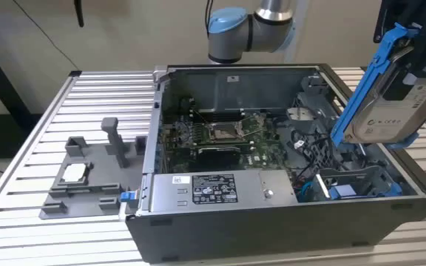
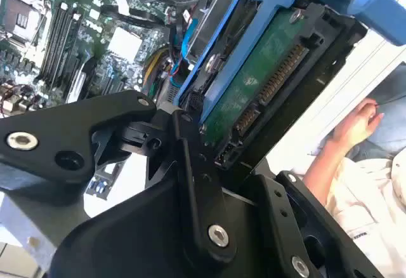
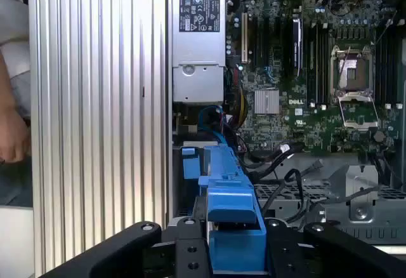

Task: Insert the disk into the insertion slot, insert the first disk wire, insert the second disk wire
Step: 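Insert the disk into the insertion slot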

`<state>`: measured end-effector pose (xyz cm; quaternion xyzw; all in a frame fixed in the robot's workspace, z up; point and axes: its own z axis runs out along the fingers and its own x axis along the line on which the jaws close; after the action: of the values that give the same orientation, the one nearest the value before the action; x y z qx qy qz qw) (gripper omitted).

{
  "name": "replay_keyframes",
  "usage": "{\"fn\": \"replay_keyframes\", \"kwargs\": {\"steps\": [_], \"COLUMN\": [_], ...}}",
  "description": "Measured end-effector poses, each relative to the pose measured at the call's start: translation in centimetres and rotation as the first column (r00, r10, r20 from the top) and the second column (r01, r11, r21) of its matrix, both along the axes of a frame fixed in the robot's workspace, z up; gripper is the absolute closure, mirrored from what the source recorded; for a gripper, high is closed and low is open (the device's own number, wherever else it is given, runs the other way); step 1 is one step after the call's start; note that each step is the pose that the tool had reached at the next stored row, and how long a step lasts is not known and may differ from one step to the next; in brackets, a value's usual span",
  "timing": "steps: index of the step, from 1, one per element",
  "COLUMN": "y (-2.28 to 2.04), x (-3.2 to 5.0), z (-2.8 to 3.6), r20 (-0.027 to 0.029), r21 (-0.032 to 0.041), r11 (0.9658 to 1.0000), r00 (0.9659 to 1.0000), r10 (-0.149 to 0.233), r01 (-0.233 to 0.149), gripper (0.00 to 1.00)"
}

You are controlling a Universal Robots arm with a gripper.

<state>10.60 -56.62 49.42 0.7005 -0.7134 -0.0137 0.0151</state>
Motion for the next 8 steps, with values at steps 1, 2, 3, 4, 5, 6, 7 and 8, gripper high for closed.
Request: {"fn": "replay_keyframes", "kwargs": {"steps": [1,2,3,4,5,6,7,8], "y": [0.0,0.01,0.0,0.0,0.0,0.0,0.0,0.0], "x": [0.0,0.0,0.0,0.0,0.0,0.0,0.0,0.0], "z": [0.01,0.0,0.0,0.0,-0.01,-0.01,-0.01,-0.01], "r20": [-0.0002,-0.0002,-0.0003,-0.0003,-0.0003,-0.0003,-0.0003,-0.0003], "r21": [0.0002,0.0006,0.001,0.002,0.0035,0.0038,0.0042,0.0044], "r11": [1.0,1.0,1.0,1.0,1.0,1.0,1.0,1.0], "r00": [1.0,1.0,1.0,1.0,1.0,1.0,1.0,1.0], "r10": [0.0,0.0,0.0,0.0,0.0,0.0,0.0,0.0], "r01": [0.0,0.0,0.0,0.0,0.0,0.0,0.0,0.0], "gripper": [0.67,0.67,0.67,0.67,0.67,0.67,0.67,0.67]}}
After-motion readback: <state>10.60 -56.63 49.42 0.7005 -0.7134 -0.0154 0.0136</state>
